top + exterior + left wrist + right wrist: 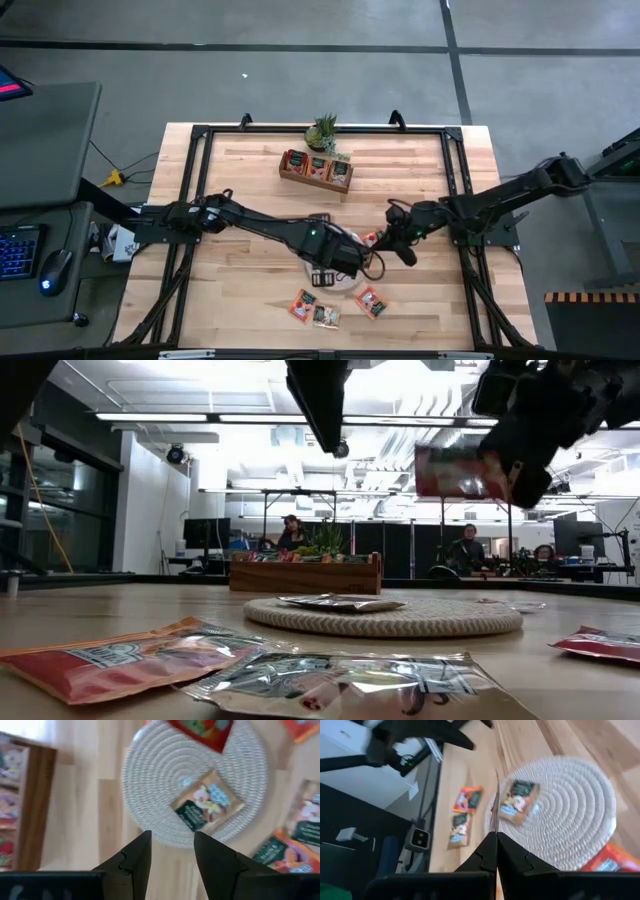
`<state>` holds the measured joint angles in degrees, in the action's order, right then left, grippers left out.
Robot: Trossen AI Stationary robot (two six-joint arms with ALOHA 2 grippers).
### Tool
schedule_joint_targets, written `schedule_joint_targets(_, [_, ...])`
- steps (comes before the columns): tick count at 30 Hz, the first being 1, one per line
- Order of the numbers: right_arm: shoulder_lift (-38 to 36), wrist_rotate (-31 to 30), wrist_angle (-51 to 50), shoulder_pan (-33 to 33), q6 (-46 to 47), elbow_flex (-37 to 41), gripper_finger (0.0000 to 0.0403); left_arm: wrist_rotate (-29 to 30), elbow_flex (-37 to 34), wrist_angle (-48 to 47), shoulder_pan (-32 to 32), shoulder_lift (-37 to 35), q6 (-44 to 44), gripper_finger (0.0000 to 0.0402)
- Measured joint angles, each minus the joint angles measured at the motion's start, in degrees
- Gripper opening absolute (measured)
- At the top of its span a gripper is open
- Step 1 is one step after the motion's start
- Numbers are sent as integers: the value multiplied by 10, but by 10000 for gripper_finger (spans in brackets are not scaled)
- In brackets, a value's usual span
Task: Pick & Place Tea
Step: Put the red tea bag into the left section of the wooden organizer
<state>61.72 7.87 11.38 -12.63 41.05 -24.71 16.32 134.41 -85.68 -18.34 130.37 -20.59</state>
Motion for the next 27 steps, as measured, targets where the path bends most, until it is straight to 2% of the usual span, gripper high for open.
schedule_joint_targets(7, [-96, 0, -57, 18, -37, 0, 0, 26, 0, 3, 17, -12, -50, 145])
schedule_joint_targets(16, [-215, -8, -171, 26, -91, -4, 0, 17, 2, 93, 51, -34, -75, 145])
schedule_joint_targets(21, [-227, -30, -306, 26, -162, -83, 0, 19, 2, 135, 69, -58, -84, 145])
schedule_joint_targets(23, [-221, -44, -360, 26, -194, -127, 0, 24, -2, 113, 72, -76, -89, 145])
schedule_joint_targets(27, [-209, -60, -419, 26, -248, -209, 0, 53, -1, 133, 86, -118, -97, 145])
